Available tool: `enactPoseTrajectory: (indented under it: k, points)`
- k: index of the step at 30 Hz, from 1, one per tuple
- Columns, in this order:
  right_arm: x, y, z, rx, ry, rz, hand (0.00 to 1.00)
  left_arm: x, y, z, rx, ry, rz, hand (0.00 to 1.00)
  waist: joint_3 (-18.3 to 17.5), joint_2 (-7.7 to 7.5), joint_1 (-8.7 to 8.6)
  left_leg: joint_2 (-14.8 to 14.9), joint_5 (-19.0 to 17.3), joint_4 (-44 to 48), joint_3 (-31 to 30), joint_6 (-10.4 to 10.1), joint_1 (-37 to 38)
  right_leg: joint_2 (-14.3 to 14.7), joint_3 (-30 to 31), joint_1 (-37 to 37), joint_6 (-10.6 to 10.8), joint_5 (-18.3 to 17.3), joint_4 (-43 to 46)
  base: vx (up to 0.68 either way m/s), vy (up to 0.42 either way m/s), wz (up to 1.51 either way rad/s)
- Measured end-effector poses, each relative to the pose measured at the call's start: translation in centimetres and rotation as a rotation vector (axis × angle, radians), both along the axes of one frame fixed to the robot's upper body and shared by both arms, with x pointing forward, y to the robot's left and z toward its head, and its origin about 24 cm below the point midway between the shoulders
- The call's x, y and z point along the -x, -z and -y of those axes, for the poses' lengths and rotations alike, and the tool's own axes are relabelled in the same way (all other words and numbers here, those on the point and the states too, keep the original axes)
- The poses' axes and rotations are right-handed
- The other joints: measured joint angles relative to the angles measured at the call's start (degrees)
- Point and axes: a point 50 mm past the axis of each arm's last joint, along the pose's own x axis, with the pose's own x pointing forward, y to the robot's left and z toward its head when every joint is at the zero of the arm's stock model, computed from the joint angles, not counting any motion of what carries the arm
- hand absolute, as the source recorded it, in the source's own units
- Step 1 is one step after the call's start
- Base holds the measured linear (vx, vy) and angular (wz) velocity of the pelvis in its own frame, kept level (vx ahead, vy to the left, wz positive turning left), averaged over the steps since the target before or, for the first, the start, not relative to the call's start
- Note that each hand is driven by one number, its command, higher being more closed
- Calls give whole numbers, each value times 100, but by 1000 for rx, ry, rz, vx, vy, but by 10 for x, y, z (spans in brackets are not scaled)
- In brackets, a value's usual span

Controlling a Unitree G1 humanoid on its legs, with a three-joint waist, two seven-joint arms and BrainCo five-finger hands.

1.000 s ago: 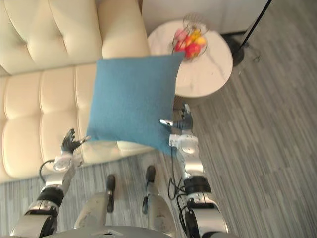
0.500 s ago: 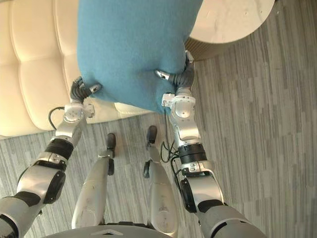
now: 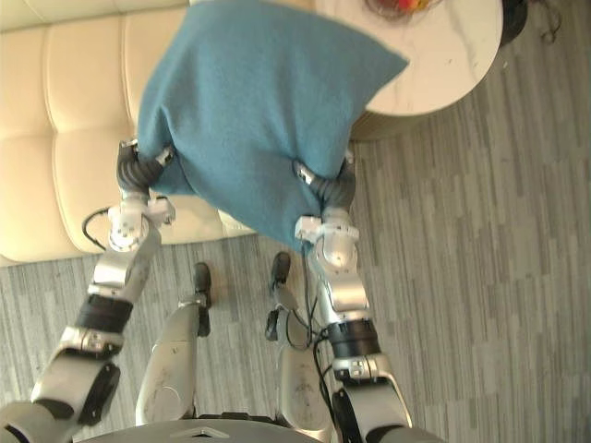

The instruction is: Pick up cushions and gather them together orderly.

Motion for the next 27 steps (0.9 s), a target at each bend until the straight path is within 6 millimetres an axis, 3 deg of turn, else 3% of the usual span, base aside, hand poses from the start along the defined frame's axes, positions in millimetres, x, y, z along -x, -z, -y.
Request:
enactPoseTrajectory:
  k: [2, 5, 6, 8, 9, 13, 16, 20, 25, 27]
  points:
    - [22, 11, 3, 6, -3, -14, 100, 25, 12, 1, -19, -26, 5, 100, -94, 32, -42, -65, -16, -185, -41, -25, 427, -97, -76, 210, 18, -352, 367, 110, -26, 26]
    - [37, 24, 2, 11, -27, -52, 100, 41, 27, 0, -45, -45, -31, 100, -374, 58, -45, -115, -1, -373, -71, -47, 685, -155, -110, 336, 30, -542, 543, 111, -9, 17]
    - [48, 33, 2, 5, -30, -84, 100, 52, 39, 0, -44, -55, -71, 100, -561, 129, -58, -134, -2, -489, -122, -50, 910, -179, -168, 519, 49, -646, 577, 130, -7, 18]
    - [56, 40, 1, 9, -29, -106, 100, 63, 49, 0, -29, -65, -106, 100, -730, 188, -65, -155, 23, -676, -143, -84, 1195, -193, -200, 739, 65, -717, 566, 134, 1, 12]
    - [65, 46, -1, 14, -37, -130, 100, 75, 58, -1, -4, -78, -139, 100, -980, 242, -71, -163, 50, -855, -145, -93, 1424, -185, -213, 914, 75, -745, 488, 116, 9, 4]
    - [86, 46, -3, 40, -55, -128, 100, 104, 64, -8, 40, -72, -155, 100, -1334, 347, -91, -149, 76, -1129, -147, -101, 1873, -124, -234, 1389, 116, -707, 164, 92, 16, 0]
    - [98, 45, -3, 31, -66, -129, 100, 117, 66, -12, 53, -65, -164, 100, -1621, 346, -84, -131, 72, -1214, -142, -97, 2075, -72, -235, 1668, 129, -632, -97, 52, 13, -2]
    - [103, 48, -6, 52, -85, -140, 100, 130, 65, -16, 54, -73, -159, 100, -1687, 339, -62, -108, -10, -1170, -160, -60, 2308, -23, -255, 2072, 141, -530, -369, -2, 8, 2]
    - [109, 45, -6, 68, -83, -130, 100, 137, 69, -19, 67, -72, -177, 100, -1694, 349, -46, -95, -322, -455, -624, -52, 1776, -128, -886, 2241, 150, -645, -211, -68, 26, 66]
    - [108, 44, -6, 74, -80, -124, 100, 136, 69, -20, 85, -70, -174, 100, -1706, 339, -62, 222, -430, -368, 258, 68, 1520, -419, -1427, 2249, 160, -635, -178, -83, 117, 117]
